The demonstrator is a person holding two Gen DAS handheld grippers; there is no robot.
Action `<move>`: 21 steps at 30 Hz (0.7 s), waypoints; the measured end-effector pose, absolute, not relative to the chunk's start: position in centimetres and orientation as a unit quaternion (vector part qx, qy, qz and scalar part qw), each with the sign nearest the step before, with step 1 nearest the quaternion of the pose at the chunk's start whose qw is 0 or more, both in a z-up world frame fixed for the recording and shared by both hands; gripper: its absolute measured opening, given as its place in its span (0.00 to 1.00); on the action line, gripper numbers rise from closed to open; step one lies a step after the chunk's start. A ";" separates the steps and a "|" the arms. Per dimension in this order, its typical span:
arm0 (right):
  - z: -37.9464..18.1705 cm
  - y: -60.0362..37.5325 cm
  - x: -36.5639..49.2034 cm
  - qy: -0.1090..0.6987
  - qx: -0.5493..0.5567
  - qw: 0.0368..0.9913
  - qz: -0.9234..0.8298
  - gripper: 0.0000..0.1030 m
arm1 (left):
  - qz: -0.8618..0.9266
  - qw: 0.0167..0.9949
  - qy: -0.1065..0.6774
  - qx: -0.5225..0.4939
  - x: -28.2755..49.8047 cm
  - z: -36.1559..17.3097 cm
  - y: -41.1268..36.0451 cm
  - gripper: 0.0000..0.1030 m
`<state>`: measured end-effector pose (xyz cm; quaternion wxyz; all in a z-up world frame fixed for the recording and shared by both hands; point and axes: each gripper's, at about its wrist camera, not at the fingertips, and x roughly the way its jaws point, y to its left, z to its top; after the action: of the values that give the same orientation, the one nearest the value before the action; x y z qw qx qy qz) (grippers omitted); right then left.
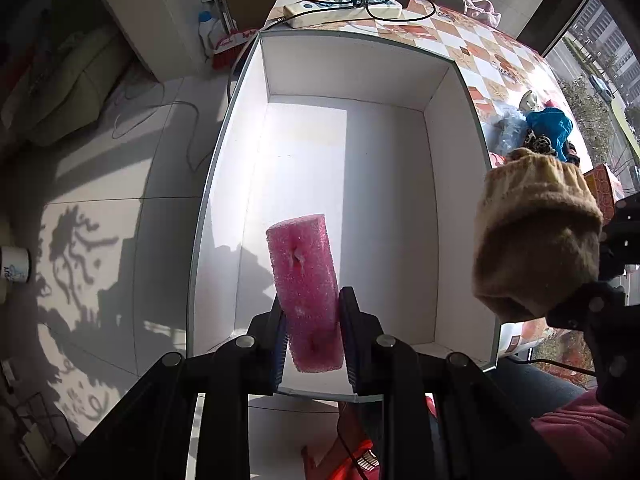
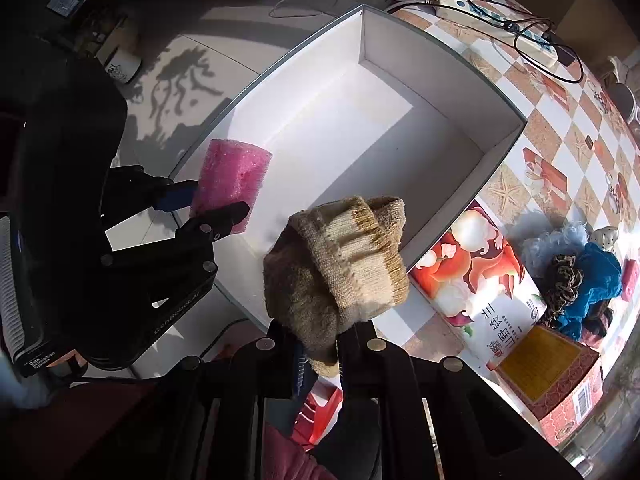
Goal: Organize soft objects
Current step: 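Lower both tools into the white box and open them, releasing both items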
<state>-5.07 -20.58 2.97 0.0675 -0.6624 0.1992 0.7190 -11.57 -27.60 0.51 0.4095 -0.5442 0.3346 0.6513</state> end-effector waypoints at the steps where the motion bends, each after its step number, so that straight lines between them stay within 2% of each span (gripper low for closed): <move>1: 2.9 -20.6 -5.1 0.198 -0.663 0.068 0.719 0.14 | 0.651 0.409 0.335 -0.545 -11.5 0.5 -27.6 0.26; 16: 2.3 -21.1 -5.9 0.189 -0.666 0.065 0.719 0.14 | 0.644 0.408 0.342 -0.549 -11.8 0.1 -27.7 0.26; 18: 2.2 -21.1 -6.0 0.190 -0.666 0.064 0.718 0.14 | 0.645 0.408 0.342 -0.548 -11.8 0.1 -27.8 0.35; 20: 2.1 -21.1 -6.0 0.190 -0.667 0.063 0.718 0.14 | 0.653 0.402 0.349 -0.538 -11.6 0.1 -27.8 0.70; 21: 2.1 -21.1 -6.0 0.190 -0.667 0.063 0.718 0.14 | 0.655 0.402 0.352 -0.533 -11.6 0.2 -27.9 0.77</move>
<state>-6.04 -21.11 2.10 0.0626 -0.6669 0.1904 0.7176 -11.56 -27.87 0.24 0.4021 -0.5333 0.3525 0.6555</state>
